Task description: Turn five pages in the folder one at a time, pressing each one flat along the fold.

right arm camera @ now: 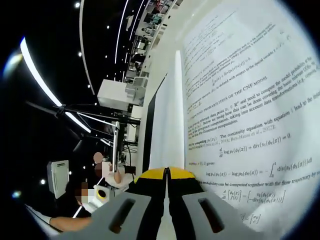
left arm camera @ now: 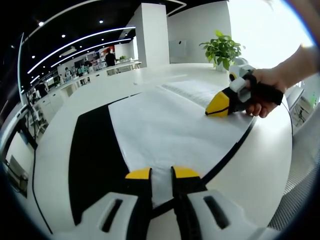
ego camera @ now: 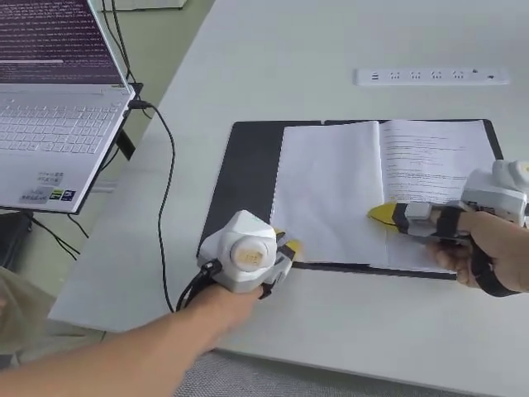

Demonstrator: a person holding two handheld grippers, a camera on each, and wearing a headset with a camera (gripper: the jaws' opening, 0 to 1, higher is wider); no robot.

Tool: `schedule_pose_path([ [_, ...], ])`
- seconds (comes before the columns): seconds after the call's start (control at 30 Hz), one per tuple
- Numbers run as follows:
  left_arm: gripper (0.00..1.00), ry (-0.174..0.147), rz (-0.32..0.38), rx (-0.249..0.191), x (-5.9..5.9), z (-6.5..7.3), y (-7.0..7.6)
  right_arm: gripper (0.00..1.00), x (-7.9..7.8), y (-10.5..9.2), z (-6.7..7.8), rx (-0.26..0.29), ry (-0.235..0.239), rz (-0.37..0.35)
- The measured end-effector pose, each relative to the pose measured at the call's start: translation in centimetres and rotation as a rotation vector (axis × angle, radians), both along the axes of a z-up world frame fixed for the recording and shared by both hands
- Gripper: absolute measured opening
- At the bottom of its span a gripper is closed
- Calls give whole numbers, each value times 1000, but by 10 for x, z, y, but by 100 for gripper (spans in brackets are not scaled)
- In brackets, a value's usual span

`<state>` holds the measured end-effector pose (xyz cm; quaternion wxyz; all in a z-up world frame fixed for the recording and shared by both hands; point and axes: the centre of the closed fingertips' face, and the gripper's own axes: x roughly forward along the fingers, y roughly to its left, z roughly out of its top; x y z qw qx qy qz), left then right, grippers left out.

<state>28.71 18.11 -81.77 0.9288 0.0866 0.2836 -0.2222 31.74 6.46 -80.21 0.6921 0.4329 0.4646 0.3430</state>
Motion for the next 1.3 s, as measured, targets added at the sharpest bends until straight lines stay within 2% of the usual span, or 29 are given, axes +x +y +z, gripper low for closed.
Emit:
schedule_pose_path([
  [0.5, 13, -7, 6, 2, 2, -2, 1, 0, -36, -1, -1, 18, 24, 46],
  [0.63, 13, -10, 7, 2, 2, -2, 1, 0, -43, -4, -3, 30, 37, 35],
  [0.73, 13, -12, 10, 2, 2, -2, 1, 0, -55, -3, 0, 31, 41, 41],
  [0.9, 13, -13, 9, 4, 1, -2, 1, 0, -68, -5, -3, 39, 56, 54],
  [1.3, 13, -11, 23, 2, -1, 1, 0, 0, -85, -8, 3, 52, 58, 41],
])
